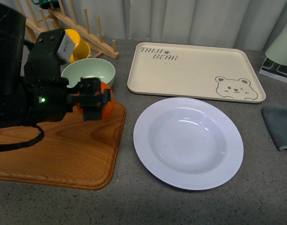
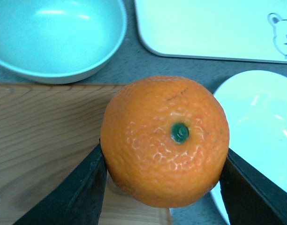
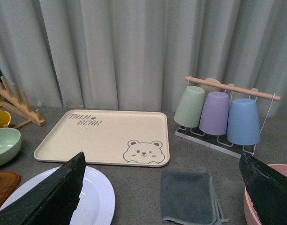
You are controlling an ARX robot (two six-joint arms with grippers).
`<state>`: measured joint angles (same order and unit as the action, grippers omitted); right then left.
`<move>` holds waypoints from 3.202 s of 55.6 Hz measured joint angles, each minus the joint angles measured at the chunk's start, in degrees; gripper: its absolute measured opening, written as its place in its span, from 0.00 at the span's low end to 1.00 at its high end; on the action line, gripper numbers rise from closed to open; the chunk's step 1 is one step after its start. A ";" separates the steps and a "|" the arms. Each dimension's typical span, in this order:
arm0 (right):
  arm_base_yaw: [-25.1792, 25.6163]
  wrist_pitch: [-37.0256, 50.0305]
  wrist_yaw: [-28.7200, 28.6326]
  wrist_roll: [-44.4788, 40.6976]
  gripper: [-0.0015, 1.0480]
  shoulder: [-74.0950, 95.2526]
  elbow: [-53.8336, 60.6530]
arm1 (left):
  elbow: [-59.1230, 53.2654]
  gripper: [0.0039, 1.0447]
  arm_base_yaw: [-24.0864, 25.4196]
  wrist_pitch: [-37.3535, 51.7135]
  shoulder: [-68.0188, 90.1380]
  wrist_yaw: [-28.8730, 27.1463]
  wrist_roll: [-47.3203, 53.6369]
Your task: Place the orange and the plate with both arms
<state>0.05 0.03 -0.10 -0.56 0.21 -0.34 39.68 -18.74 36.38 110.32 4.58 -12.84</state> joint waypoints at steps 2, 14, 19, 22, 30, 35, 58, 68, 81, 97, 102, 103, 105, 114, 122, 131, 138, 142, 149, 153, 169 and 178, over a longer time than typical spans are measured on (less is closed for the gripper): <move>0.00 0.00 0.00 0.00 0.91 0.00 0.00 | 0.09 0.58 -1.90 -0.26 -0.87 -0.09 -0.61; 0.00 0.00 -0.02 0.00 0.91 0.00 0.02 | 2.29 0.58 -8.79 -0.94 0.09 -0.98 -2.05; 0.00 0.00 0.00 0.00 0.91 0.00 0.02 | 4.02 0.58 -11.37 -1.42 1.46 -1.31 -2.36; 0.00 0.00 -0.02 0.00 0.91 0.00 0.00 | 5.07 0.58 -12.66 -1.73 2.45 -1.53 -2.45; 0.00 0.00 0.00 0.00 0.91 0.00 0.00 | 6.75 0.58 -14.78 -2.34 4.70 -1.60 -2.49; 0.00 0.00 0.00 0.00 0.91 0.00 0.02 | 7.08 0.58 -15.67 -2.40 5.97 -1.53 -2.47; 0.00 0.00 0.00 0.00 0.91 0.00 0.00 | 9.44 0.57 -17.29 -2.95 10.03 -1.38 -2.49; 0.00 0.00 0.00 0.00 0.91 0.00 0.00 | 10.99 0.57 -17.81 -3.37 12.28 -1.36 -2.43; 0.00 0.00 0.00 0.00 0.91 0.00 0.00 | 12.13 0.57 -18.05 -3.91 14.27 -1.14 -1.84; 0.00 0.00 0.00 0.00 0.91 0.00 0.00 | 12.81 0.73 -18.36 -4.11 14.64 -1.01 -0.94; 0.00 0.00 0.00 0.00 0.91 0.00 0.00 | 12.79 0.90 -18.18 -3.89 14.05 -1.01 -0.87; 0.00 0.00 0.00 0.00 0.91 0.00 0.00 | 12.79 0.92 -18.14 -3.87 13.92 -1.05 -0.83; 0.00 0.00 0.00 0.00 0.91 0.00 0.00 | 12.72 0.96 -18.03 -3.80 13.46 -1.40 -0.59; 0.00 0.00 0.00 0.00 0.91 0.00 0.00 | 10.60 0.94 -17.03 -2.40 9.42 -3.32 -0.07; 0.00 0.00 0.00 0.00 0.91 0.00 0.00 | 4.46 0.94 -15.15 0.09 1.62 -6.08 0.02; 0.00 0.00 0.00 0.00 0.91 0.00 0.00 | -5.84 0.94 -12.57 1.01 -9.51 -9.84 -0.28; 0.00 0.00 -0.02 0.00 0.91 0.00 0.00 | -13.99 0.94 -11.15 -0.02 -18.47 -12.02 -1.03; 0.00 0.00 0.00 0.00 0.91 0.00 0.02 | -18.01 0.94 -10.71 -0.98 -22.86 -13.07 -1.57; 0.00 0.00 0.00 0.00 0.91 0.00 0.02 | -23.85 0.94 -9.90 -3.21 -30.62 -15.98 -2.60; 0.00 0.00 -0.02 0.00 0.91 0.00 0.00 | -26.53 0.94 -9.25 -4.13 -35.74 -18.73 -3.08; 0.00 0.00 -0.07 0.00 0.91 0.00 0.00 | -35.71 0.73 -6.73 22.51 -32.13 -27.58 5.25; 0.00 0.00 0.15 0.00 0.91 0.02 0.00 | -38.84 0.42 -0.28 29.57 -43.80 -22.67 10.78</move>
<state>0.05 0.03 0.05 -0.56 0.23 -0.34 0.84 -19.03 65.95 66.52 -18.09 -2.07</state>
